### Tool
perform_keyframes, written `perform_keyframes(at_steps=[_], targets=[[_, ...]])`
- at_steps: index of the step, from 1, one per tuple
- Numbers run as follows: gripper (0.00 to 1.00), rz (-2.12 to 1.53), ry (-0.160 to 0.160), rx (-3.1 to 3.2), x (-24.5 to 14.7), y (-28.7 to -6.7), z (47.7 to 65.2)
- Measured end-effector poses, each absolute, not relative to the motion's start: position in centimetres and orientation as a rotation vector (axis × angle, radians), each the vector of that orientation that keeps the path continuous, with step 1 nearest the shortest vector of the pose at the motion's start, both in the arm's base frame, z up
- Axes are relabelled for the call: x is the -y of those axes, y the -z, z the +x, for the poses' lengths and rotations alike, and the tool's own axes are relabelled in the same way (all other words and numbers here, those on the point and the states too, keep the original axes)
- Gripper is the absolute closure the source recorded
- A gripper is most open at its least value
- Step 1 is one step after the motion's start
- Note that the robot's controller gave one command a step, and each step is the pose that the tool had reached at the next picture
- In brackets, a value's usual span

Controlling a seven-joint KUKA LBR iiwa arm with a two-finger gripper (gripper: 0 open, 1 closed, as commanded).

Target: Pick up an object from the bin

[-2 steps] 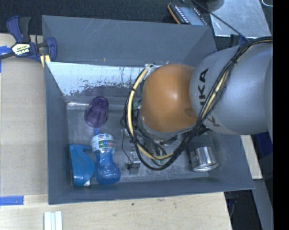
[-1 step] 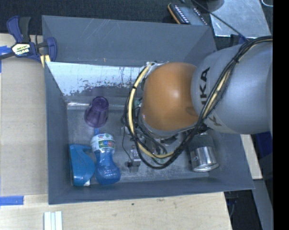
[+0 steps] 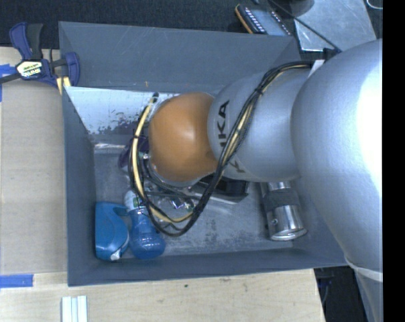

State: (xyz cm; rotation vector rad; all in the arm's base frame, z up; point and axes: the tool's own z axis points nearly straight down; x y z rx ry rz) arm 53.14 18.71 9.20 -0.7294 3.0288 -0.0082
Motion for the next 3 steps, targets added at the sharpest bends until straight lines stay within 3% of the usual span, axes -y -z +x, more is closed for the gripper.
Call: perform_keyframes(at_steps=[1, 2, 3], targets=[[0.00, -1.055, 0.002, -2.936, -19.8, -10.8, 51.3], [0.00, -1.331, 0.023, -2.799, -20.5, -10.5, 51.3], [0.00, -1.179, 0.003, -2.885, -16.6, -7.0, 57.4]])
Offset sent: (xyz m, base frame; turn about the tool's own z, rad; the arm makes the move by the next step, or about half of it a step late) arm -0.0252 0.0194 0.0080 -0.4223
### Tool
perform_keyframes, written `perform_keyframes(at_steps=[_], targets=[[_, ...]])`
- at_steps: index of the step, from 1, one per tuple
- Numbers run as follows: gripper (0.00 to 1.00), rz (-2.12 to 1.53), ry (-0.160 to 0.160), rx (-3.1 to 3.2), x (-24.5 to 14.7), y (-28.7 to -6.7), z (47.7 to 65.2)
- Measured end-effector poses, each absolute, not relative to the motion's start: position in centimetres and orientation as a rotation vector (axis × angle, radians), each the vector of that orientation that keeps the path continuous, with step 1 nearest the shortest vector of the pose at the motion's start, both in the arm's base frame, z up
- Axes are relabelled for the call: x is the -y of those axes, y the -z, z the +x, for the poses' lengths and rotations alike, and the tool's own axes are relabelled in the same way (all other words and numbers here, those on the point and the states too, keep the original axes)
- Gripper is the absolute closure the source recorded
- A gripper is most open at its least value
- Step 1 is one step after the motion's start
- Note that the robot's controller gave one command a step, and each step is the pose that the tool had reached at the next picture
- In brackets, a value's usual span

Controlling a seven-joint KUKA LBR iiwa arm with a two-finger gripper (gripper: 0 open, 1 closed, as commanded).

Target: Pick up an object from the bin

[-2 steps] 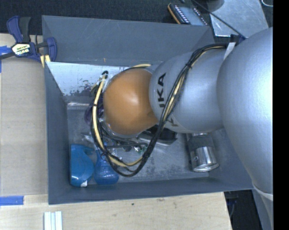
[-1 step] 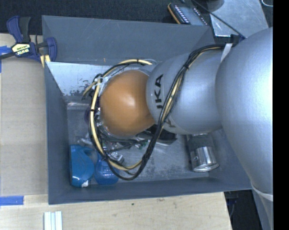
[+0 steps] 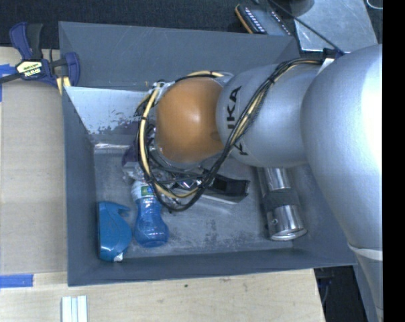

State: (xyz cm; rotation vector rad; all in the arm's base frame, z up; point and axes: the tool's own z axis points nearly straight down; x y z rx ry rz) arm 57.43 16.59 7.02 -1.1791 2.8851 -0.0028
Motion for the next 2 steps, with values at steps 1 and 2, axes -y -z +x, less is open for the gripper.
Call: perform_keyframes(at_steps=[1, 2], targets=[[1.00, -1.565, 0.026, -2.675, -16.70, -7.13, 57.35], [1.00, -1.564, 0.026, -2.676, -16.70, -7.14, 57.35]])
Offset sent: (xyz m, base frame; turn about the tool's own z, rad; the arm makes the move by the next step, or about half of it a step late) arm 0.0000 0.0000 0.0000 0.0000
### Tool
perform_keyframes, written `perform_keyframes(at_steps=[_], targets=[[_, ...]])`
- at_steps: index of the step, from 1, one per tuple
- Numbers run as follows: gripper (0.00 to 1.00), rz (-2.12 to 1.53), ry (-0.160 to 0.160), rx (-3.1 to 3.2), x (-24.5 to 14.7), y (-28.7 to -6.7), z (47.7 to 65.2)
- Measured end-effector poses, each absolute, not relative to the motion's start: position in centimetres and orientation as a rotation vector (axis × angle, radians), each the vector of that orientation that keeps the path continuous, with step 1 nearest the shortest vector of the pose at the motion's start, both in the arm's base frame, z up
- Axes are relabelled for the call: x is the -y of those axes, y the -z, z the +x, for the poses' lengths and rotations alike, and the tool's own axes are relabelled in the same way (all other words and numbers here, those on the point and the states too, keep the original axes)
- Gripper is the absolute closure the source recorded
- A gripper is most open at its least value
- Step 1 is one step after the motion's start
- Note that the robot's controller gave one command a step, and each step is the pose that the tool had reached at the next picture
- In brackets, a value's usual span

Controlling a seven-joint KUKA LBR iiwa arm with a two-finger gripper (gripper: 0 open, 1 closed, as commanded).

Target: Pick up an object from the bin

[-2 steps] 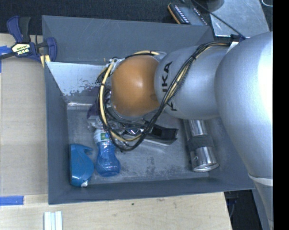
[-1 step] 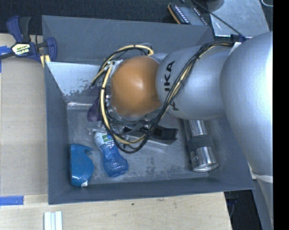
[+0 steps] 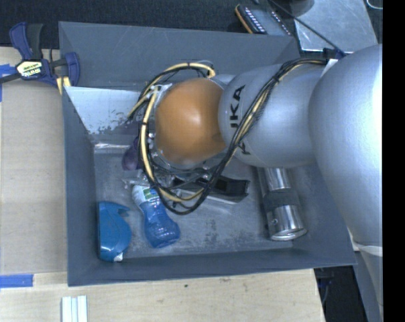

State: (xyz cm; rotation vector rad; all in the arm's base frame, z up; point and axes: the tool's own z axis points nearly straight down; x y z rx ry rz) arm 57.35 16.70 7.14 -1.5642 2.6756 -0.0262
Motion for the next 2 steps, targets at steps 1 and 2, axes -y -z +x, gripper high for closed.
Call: perform_keyframes(at_steps=[1, 2], targets=[[1.00, -1.563, 0.026, -2.676, -16.70, -7.15, 57.35], [1.00, -1.564, 0.024, -2.678, -16.67, -7.52, 57.22]])
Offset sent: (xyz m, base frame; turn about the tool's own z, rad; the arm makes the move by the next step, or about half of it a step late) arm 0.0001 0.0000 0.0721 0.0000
